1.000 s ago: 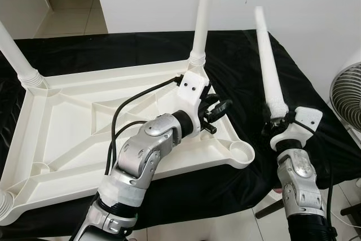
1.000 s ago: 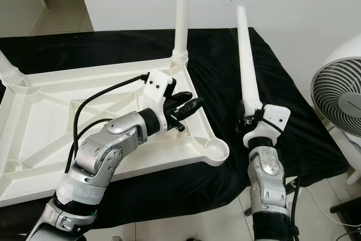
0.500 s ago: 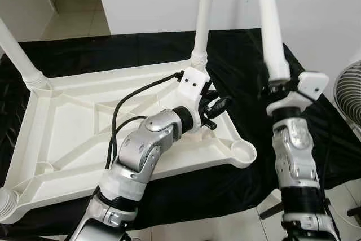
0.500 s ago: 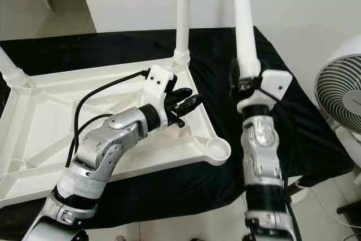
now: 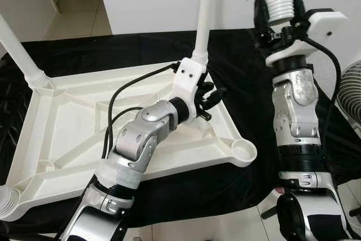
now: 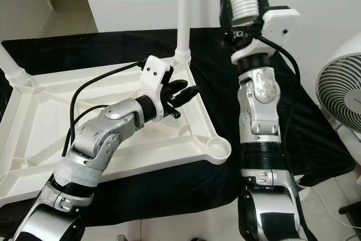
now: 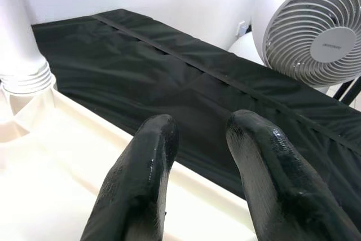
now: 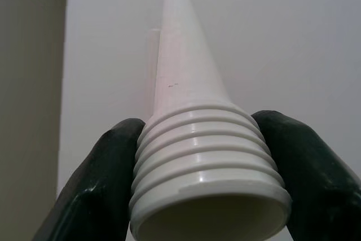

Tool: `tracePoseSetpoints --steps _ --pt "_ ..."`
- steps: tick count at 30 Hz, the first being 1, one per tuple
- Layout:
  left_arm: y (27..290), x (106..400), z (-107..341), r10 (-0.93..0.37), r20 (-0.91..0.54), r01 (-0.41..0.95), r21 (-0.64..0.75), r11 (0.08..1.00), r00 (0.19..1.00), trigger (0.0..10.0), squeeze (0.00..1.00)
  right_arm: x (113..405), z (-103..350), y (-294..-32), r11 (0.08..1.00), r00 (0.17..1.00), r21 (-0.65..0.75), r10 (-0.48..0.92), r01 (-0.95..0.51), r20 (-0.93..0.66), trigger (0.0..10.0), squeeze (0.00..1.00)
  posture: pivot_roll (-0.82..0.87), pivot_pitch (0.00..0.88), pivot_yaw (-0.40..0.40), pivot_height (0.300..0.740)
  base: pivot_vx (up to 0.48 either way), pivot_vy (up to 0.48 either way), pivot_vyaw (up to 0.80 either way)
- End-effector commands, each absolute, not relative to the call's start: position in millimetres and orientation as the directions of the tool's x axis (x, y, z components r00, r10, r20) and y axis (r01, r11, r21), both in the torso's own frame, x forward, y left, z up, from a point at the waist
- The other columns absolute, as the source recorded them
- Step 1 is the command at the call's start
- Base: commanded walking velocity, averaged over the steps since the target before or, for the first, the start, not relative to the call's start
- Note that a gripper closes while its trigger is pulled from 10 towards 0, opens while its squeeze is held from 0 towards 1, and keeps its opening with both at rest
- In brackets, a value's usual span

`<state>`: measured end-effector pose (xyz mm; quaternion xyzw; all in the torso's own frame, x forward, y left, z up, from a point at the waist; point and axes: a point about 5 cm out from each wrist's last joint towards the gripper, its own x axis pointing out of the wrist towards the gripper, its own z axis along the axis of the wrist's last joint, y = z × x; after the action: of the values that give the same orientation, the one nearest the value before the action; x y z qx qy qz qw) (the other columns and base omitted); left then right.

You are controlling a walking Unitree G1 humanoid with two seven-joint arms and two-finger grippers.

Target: Building children table

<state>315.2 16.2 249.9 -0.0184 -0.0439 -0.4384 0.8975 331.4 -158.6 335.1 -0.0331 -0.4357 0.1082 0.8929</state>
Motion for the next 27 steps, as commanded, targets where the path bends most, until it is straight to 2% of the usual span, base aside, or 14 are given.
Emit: tracePoseSetpoints --steps 1,4,9,19,27 --pt "13.3 312.4 252.5 -0.846 0.106 0.850 0.017 0.526 0.522 10.0 0.00 326.5 343.2 -151.1 0.963 0.548 -0.196 0.267 -0.186 0.792 10.0 0.00 -0.01 0.116 0.060 0.740 0.000 0.000 0.00" --pt "17.1 317.0 262.4 -0.849 0.138 0.858 -0.010 0.514 0.510 10.0 0.00 328.2 325.2 -140.4 0.920 0.567 -0.290 0.391 -0.263 0.725 10.0 0.00 -0.01 0.112 0.049 0.740 0.000 0.000 0.00" --pt "23.8 323.2 273.2 -0.843 0.162 0.855 -0.004 0.519 0.513 10.0 0.00 326.3 305.9 -137.4 0.876 0.589 -0.348 0.482 -0.334 0.649 10.0 0.00 -0.02 0.109 0.046 0.740 0.000 0.000 0.00" --pt "38.9 337.1 264.3 -0.832 0.090 0.829 0.073 0.554 0.548 10.0 0.00 317.5 277.4 -137.8 0.838 0.621 -0.367 0.546 -0.405 0.562 10.0 0.00 -0.03 0.101 0.052 0.740 0.000 0.000 0.00" --pt "50.2 342.0 265.9 -0.844 0.107 0.850 -0.019 0.526 0.525 10.0 0.00 305.2 255.2 -139.8 0.830 0.653 -0.349 0.557 -0.434 0.513 10.0 0.00 -0.03 0.094 0.055 0.740 0.000 0.000 0.00"
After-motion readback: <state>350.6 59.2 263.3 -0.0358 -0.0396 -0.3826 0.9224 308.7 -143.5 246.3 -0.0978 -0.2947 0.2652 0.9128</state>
